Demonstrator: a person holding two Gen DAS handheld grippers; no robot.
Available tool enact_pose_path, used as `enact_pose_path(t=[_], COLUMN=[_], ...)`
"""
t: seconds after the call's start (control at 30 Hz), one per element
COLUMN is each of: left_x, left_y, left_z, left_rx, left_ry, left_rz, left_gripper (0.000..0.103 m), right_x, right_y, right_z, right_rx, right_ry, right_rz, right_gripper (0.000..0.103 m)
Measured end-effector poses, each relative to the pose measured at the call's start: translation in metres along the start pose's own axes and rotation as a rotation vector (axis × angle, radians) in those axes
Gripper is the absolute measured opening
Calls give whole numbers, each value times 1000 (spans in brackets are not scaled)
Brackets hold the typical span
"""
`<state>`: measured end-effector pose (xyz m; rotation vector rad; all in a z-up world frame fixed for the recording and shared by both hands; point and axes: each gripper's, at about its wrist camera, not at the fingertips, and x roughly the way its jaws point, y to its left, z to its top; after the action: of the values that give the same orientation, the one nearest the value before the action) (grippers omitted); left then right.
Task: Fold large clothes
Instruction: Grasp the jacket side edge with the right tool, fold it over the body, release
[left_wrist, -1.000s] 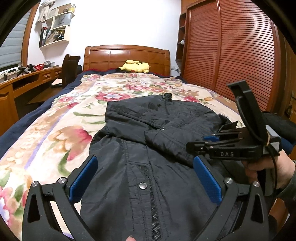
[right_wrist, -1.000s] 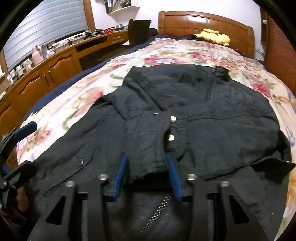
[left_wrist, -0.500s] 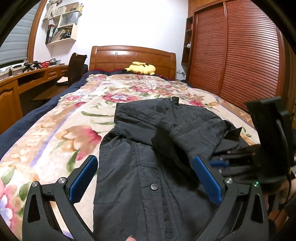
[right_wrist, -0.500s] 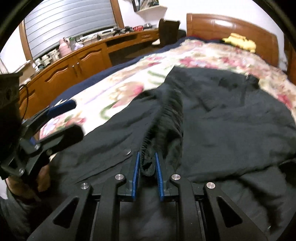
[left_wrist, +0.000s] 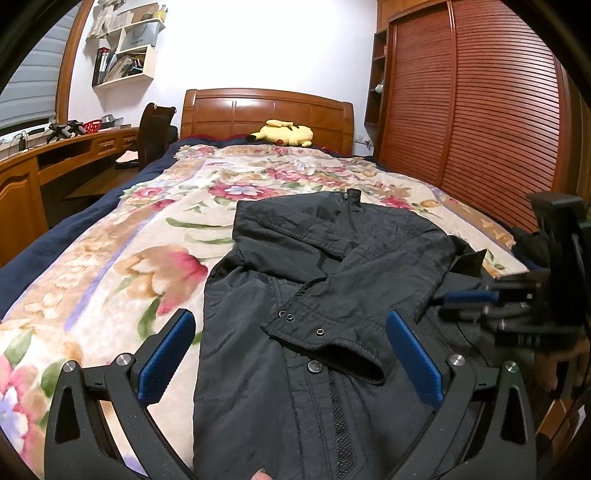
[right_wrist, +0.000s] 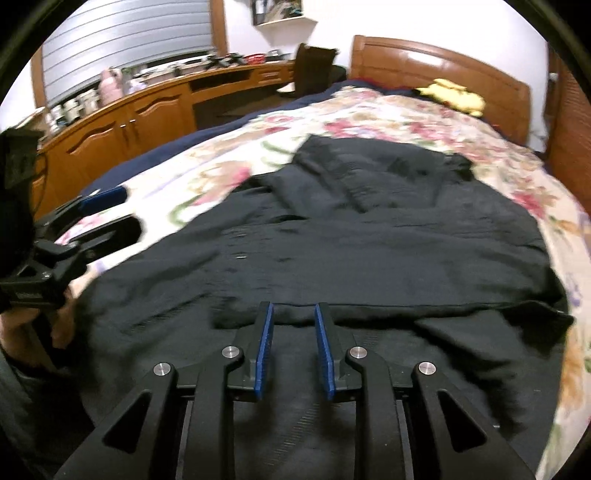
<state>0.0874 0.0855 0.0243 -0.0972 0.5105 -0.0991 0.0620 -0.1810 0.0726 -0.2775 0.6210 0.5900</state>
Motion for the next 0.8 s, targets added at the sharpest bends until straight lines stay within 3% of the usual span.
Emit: enact_pose_path(t=[0.1,0.33,0.5,0.6,0.67,0.8], left_x=[1,6,7,8,6,7], left_y=[-3,-11,-12,-14,-13,-12], left_z=[0,-1,-3,-3,-2,-2], left_rx=[2,20,33,40,39,36], left_ry=[2,12,24,29,26,31], left_rz=[3,9,11,9,9,3], left_gripper=[103,103,103,103,103,103], right_x=[3,52,95,127,134,137], right_y=[-23,-58,-64,-53,-48,-49], right_z=[4,32,43,33,29,27], right_rx=[15,86,132,93,56,98], right_ry=[-12,-20,60,180,175,160], right_rz=[-81,-212,-161,-44,-45,-39], right_gripper=[24,27,29,29,28,29])
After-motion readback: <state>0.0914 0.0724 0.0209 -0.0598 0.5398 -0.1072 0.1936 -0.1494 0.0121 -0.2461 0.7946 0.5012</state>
